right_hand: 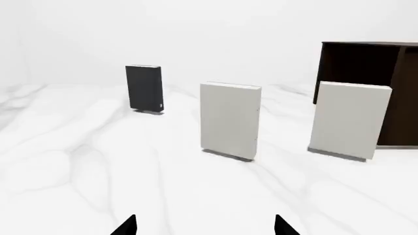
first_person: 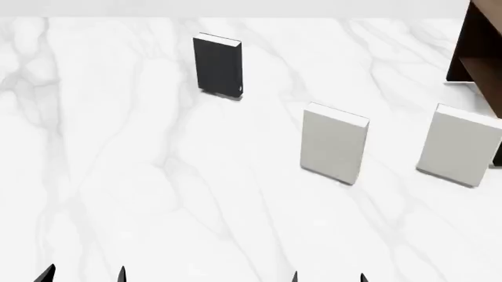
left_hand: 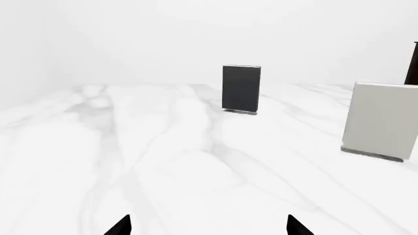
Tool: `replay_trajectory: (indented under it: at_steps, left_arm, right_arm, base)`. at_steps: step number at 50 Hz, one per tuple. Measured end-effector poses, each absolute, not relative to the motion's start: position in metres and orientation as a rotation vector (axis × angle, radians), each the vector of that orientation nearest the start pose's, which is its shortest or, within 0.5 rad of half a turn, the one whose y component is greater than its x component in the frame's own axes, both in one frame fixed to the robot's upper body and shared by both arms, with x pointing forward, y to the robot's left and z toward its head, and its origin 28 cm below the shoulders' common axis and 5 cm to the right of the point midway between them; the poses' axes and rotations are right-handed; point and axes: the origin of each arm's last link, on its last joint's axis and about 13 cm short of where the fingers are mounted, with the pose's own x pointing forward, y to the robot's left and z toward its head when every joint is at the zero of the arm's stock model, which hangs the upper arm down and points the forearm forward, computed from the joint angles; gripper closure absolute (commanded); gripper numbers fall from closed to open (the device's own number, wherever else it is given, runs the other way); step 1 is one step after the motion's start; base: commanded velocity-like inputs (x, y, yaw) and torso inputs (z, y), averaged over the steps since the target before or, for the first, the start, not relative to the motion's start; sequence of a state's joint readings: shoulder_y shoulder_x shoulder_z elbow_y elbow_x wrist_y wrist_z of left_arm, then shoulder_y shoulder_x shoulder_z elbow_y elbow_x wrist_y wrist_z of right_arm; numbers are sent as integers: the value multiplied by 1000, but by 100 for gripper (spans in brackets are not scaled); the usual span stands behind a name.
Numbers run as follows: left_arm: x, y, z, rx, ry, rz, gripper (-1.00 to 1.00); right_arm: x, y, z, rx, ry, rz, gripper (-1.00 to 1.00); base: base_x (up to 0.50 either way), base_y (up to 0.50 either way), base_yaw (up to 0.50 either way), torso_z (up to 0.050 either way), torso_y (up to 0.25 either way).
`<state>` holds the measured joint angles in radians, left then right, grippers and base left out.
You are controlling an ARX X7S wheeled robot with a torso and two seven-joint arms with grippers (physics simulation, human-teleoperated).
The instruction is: Pick up the book on the left and place it on top of the shelf.
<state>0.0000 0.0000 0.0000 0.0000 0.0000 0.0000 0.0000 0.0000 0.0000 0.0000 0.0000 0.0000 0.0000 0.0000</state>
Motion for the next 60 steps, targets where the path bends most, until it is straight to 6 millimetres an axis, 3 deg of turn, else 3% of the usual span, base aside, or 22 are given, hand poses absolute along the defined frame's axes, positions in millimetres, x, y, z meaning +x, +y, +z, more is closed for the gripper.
replay_trajectory:
  at_steps: [22,31,53,57,60]
  left_arm:
    - [211,207,13,-32,3,-4,-100]
    - [210,207,13,-31,1,-6,-100]
    - [210,206,13,-28,13,7,-100]
    - [213,208,28,-36,31,29,-100]
    - [223,211,51,-44,36,39,-100]
  right_arm:
    - [210,-96,12,8,2,7,-100]
    - [210,-96,13,28,14,23,-100]
    - [211,-98,15,29,21,-1,-100]
    - [216,-99,27,14,19,-21,-100]
    - [225,-100,48,1,14,-26,-100]
  base:
    - [0,-2,0,0,0]
    - [0,-489,0,0,0]
    - [0,-6,0,0,0]
    - [0,0,0,0,0]
    - [0,0,0,0,0]
